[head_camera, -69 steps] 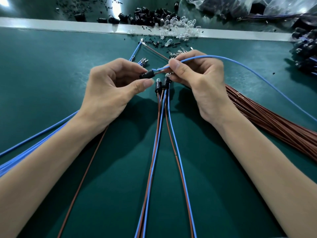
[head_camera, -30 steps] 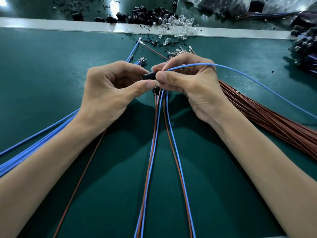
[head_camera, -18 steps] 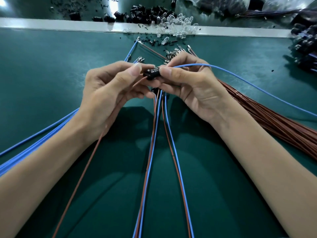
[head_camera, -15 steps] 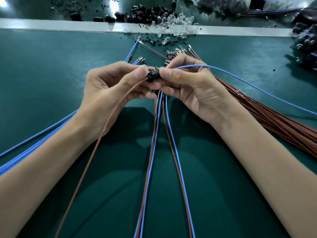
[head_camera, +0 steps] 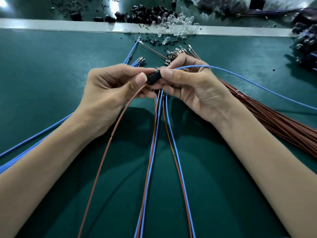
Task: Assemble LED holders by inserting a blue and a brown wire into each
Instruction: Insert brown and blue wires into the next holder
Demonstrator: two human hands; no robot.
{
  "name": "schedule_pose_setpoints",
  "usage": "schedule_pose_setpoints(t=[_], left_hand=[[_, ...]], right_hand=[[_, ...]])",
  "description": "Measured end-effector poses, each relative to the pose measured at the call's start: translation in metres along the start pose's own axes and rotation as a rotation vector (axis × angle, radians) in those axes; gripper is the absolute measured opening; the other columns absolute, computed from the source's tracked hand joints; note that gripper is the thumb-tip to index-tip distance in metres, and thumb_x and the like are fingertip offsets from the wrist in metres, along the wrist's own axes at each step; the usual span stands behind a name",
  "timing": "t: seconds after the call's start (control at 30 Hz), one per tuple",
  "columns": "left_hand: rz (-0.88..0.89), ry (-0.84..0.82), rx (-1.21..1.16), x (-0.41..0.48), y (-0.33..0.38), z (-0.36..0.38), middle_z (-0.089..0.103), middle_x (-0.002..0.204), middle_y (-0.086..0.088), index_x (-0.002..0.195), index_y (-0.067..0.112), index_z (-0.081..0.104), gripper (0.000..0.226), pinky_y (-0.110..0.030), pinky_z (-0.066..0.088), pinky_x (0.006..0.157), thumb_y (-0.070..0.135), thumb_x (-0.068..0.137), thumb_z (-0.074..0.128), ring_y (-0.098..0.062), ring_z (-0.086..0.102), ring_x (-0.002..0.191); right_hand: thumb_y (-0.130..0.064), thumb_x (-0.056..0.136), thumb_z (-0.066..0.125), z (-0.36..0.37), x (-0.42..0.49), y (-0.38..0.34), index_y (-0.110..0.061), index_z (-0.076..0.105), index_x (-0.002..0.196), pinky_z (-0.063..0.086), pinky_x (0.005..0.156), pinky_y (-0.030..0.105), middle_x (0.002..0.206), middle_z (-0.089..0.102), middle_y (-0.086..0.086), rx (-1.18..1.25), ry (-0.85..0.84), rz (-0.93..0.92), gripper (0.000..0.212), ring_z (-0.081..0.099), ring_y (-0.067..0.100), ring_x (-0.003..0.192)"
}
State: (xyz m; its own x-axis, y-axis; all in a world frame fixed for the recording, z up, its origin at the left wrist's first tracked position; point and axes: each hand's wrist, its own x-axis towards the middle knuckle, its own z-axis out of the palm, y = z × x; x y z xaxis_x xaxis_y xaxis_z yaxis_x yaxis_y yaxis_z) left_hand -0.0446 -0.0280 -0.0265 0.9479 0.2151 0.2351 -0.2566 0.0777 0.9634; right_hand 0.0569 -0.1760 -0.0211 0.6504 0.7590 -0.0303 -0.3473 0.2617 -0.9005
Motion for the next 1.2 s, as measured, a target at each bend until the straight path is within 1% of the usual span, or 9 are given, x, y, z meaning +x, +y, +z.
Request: schedule_pose_setpoints(t=[0.33, 0.4, 0.5, 0.57, 0.7, 0.83, 0.9, 1.03, 1.2], left_hand=[[0.008, 0.030, -0.079, 0.000, 0.000, 0.002, 0.075, 0.081, -0.002, 0.089, 0.017, 0.076, 0.018, -0.019, 0.054, 0.072, 0.017, 0.075, 0.065, -0.014, 0.070, 0.069], [0.054, 0.033, -0.002, 0.000, 0.000, 0.003, 0.075, 0.082, 0.003, 0.100, 0.011, 0.071, 0.023, -0.018, 0.053, 0.071, 0.007, 0.080, 0.060, -0.011, 0.071, 0.070], [0.168, 0.038, 0.147, -0.001, -0.002, 0.007, 0.073, 0.084, 0.014, 0.126, 0.000, 0.046, 0.044, -0.015, 0.052, 0.070, 0.000, 0.083, 0.057, -0.007, 0.070, 0.071], [0.240, 0.088, 0.232, 0.000, -0.005, 0.006, 0.073, 0.083, 0.015, 0.124, 0.001, 0.047, 0.042, -0.016, 0.052, 0.068, -0.002, 0.084, 0.061, -0.005, 0.069, 0.069], [0.390, 0.081, 0.442, 0.002, -0.005, 0.000, 0.062, 0.098, 0.000, 0.123, 0.011, 0.049, 0.038, -0.032, 0.057, 0.069, 0.005, 0.088, 0.063, -0.008, 0.062, 0.068], [0.519, -0.005, 0.635, 0.003, -0.008, -0.005, 0.054, 0.097, -0.015, 0.119, 0.006, 0.053, 0.029, -0.020, 0.053, 0.070, 0.000, 0.092, 0.059, -0.016, 0.063, 0.069], [0.516, 0.000, 0.635, 0.003, -0.008, -0.004, 0.053, 0.096, -0.020, 0.115, 0.006, 0.055, 0.025, -0.020, 0.052, 0.071, 0.000, 0.091, 0.059, -0.017, 0.064, 0.070], [0.454, 0.055, 0.529, 0.002, -0.005, -0.001, 0.054, 0.099, -0.007, 0.114, 0.010, 0.052, 0.025, -0.031, 0.057, 0.073, 0.007, 0.091, 0.059, -0.012, 0.067, 0.075], [0.360, 0.083, 0.440, 0.000, -0.002, 0.000, 0.060, 0.094, -0.005, 0.114, 0.010, 0.052, 0.024, -0.022, 0.053, 0.074, 0.007, 0.091, 0.058, -0.005, 0.068, 0.075]], right_hand=[[-0.006, 0.069, 0.069, 0.003, -0.001, -0.001, -0.014, 0.063, 0.062, 0.050, 0.053, 0.015, 0.061, 0.065, 0.003, 0.010, 0.025, -0.001, 0.013, 0.064, 0.011, 0.058], [-0.005, 0.071, 0.069, 0.003, -0.001, -0.001, -0.014, 0.062, 0.062, 0.050, 0.053, 0.015, 0.060, 0.064, 0.003, 0.012, 0.027, 0.003, 0.015, 0.064, 0.013, 0.060], [-0.009, 0.067, 0.069, 0.004, 0.000, -0.001, -0.013, 0.060, 0.063, 0.050, 0.053, 0.016, 0.061, 0.063, 0.003, 0.011, 0.047, 0.007, 0.011, 0.062, 0.014, 0.060], [-0.009, 0.067, 0.069, 0.004, 0.000, -0.002, -0.012, 0.057, 0.065, 0.049, 0.052, 0.016, 0.059, 0.063, 0.001, 0.021, 0.058, 0.010, 0.012, 0.061, 0.009, 0.055], [-0.010, 0.068, 0.069, 0.003, 0.001, -0.004, -0.012, 0.056, 0.066, 0.049, 0.051, 0.016, 0.058, 0.062, -0.001, 0.006, 0.060, 0.019, 0.014, 0.060, 0.006, 0.052], [-0.010, 0.070, 0.071, 0.001, 0.000, -0.004, -0.014, 0.057, 0.065, 0.049, 0.052, 0.017, 0.059, 0.061, -0.001, -0.027, 0.036, 0.031, 0.015, 0.059, 0.007, 0.054], [-0.007, 0.075, 0.069, 0.001, 0.000, -0.004, -0.014, 0.057, 0.067, 0.048, 0.053, 0.017, 0.060, 0.060, -0.002, -0.030, 0.032, 0.030, 0.016, 0.059, 0.007, 0.055], [-0.006, 0.079, 0.066, 0.002, 0.000, -0.004, -0.015, 0.057, 0.067, 0.048, 0.057, 0.017, 0.063, 0.063, -0.003, -0.008, 0.032, 0.015, 0.017, 0.057, 0.007, 0.057], [-0.008, 0.083, 0.063, 0.003, 0.000, -0.005, -0.011, 0.058, 0.073, 0.048, 0.057, 0.017, 0.068, 0.067, -0.002, -0.025, 0.055, -0.006, 0.011, 0.057, 0.007, 0.058]])
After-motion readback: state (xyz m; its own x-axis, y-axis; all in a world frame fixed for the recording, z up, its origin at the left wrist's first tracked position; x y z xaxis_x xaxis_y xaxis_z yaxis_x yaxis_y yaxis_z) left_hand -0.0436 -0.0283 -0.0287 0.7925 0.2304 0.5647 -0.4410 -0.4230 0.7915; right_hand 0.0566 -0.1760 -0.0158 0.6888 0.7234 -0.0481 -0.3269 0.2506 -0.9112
